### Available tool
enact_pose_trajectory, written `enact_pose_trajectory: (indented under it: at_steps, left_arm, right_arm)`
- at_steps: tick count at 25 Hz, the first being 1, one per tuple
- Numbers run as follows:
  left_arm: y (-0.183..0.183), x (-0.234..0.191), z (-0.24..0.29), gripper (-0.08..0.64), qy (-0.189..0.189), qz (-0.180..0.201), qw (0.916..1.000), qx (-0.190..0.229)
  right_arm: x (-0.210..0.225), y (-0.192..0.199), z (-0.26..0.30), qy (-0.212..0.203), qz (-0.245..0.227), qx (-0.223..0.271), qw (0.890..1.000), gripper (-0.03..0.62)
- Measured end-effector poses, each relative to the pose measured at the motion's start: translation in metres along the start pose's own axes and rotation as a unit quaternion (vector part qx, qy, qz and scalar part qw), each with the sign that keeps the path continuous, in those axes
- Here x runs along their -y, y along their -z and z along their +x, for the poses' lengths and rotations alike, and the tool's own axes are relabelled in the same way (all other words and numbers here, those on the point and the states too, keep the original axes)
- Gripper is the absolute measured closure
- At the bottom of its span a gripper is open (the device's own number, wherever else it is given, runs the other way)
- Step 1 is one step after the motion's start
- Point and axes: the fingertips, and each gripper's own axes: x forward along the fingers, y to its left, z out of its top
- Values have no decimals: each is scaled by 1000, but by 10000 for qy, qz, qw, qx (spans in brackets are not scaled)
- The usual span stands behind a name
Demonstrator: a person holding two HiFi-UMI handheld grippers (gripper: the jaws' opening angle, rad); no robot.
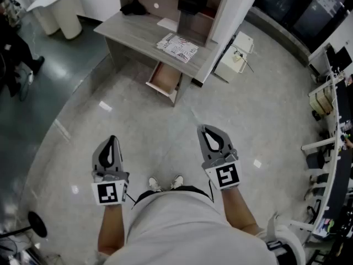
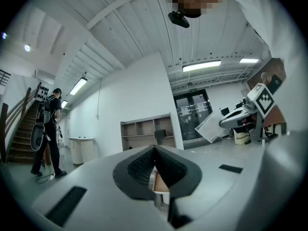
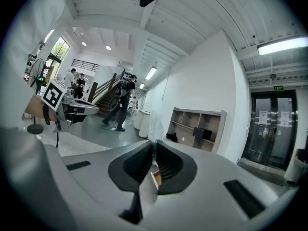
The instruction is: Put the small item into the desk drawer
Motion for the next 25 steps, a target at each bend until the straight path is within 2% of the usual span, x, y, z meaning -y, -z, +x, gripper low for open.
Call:
enact_pose_trajectory:
  at_steps: [4, 8, 15, 20, 25]
  left_arm:
    - [4, 2, 2, 543, -48, 82, 9999, -43]
    - [3, 11, 1, 543, -144, 63, 9998, -95]
    - [5, 27, -7, 542, -428, 163, 9986, -248]
    - [11, 40, -1, 543, -445, 211, 9982, -338]
    - [10, 36, 29, 543, -372, 299, 9983, -325]
  right_arm:
    - [6, 4, 1, -27, 89, 18, 10000, 563]
    - [12, 5, -3, -181, 370, 196, 9990, 563]
    - [27, 18, -5, -429, 430, 313, 9977, 563]
    - [40, 34, -5, -427, 460, 247, 9977, 563]
    - [58, 40, 13, -351, 463, 188, 9981, 561]
